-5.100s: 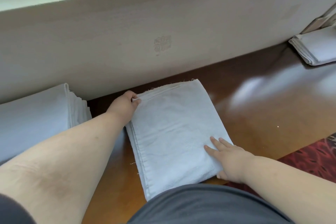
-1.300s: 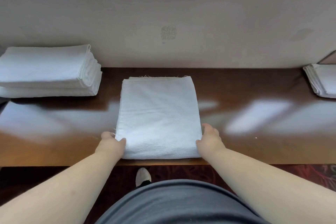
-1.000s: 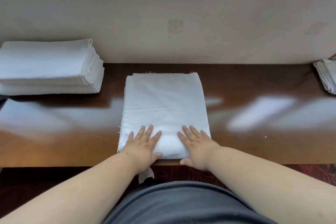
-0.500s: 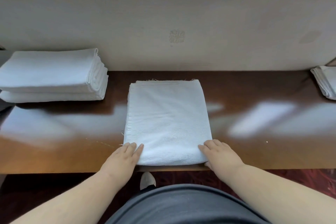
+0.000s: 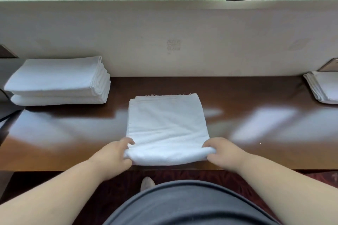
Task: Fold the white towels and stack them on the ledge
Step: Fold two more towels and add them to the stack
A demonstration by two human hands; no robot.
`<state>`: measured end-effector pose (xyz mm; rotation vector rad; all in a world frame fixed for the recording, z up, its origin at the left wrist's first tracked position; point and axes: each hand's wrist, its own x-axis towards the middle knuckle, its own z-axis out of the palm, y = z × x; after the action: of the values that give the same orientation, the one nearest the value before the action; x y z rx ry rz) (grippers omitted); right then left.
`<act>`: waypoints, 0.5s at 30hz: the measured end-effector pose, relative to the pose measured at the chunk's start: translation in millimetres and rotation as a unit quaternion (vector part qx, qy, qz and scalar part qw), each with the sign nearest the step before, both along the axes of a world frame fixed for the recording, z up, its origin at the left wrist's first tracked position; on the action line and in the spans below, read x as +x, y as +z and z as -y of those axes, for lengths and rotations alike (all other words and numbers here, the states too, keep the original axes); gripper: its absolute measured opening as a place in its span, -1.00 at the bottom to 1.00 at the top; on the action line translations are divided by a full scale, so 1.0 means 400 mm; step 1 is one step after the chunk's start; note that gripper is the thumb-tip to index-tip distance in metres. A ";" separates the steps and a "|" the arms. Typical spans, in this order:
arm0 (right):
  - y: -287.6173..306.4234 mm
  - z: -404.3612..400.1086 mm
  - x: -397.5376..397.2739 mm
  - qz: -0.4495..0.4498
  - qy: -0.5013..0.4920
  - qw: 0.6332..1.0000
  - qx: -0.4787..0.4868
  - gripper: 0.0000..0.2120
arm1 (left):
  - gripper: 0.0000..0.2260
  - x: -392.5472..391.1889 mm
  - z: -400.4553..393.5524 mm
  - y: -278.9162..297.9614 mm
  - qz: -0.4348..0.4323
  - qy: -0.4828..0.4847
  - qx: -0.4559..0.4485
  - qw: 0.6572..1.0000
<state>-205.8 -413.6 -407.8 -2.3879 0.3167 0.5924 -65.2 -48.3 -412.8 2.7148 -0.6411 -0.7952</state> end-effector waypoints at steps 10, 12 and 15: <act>0.054 0.029 0.175 0.176 -0.312 0.916 0.183 -0.62 | -0.66 0.161 0.122 0.062 -0.030 0.381 -0.353 0.854; 0.048 0.030 0.221 0.176 -0.335 0.907 0.183 -0.55 | -0.69 0.195 0.138 0.045 -0.026 0.404 -0.348 0.845; 0.036 0.038 0.296 0.171 -0.361 0.899 0.177 -0.50 | -0.67 0.244 0.159 0.024 -0.013 0.408 -0.329 0.851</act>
<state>-87.5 -429.0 -393.4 -1.7866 0.8062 -0.1147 32.6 -112.1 -403.3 2.0064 0.2511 -0.2945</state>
